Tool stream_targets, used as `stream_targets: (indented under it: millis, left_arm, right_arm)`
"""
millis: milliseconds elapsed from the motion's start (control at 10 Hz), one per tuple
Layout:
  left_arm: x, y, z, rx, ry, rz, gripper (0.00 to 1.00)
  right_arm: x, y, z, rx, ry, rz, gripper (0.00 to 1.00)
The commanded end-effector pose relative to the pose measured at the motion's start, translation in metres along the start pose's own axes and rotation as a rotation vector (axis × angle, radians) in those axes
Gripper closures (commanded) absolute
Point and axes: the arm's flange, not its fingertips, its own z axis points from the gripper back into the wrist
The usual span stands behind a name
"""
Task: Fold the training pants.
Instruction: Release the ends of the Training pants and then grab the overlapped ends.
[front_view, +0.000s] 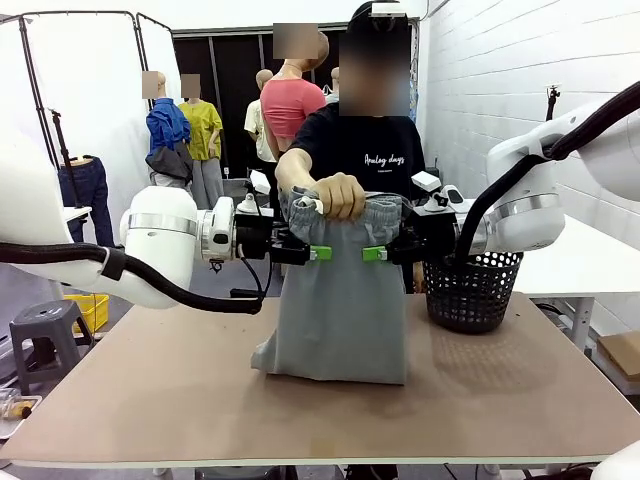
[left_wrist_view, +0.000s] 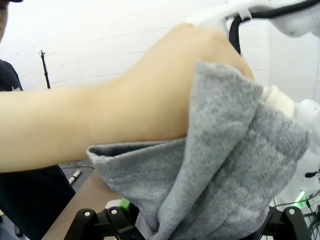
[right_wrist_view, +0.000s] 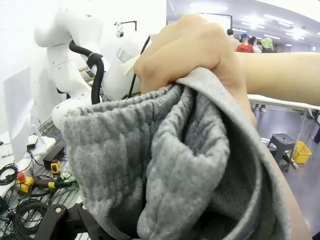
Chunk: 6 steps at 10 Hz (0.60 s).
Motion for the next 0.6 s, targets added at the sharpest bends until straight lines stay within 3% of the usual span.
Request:
stream_targets:
  millis: [0,300,400,500]
  left_arm:
    - [-0.004,0.005,0.001,0.038,-0.054,-0.004,0.2]
    - [-0.007,0.007,0.008,0.07,-0.019,-0.008,0.8]
    - [-0.008,0.007,0.01,0.083,-0.001,-0.012,0.99]
    - [-0.008,0.007,0.012,0.09,-0.001,-0.01,1.0]
  right_arm:
    - [0.004,-0.007,0.0,-0.008,-0.031,-0.048,0.28]
    - [0.008,-0.009,0.005,0.004,-0.058,-0.072,0.88]
    - [0.011,-0.009,0.007,0.018,-0.065,-0.084,1.0]
    - [0.013,-0.009,0.008,0.025,-0.065,-0.091,1.0]
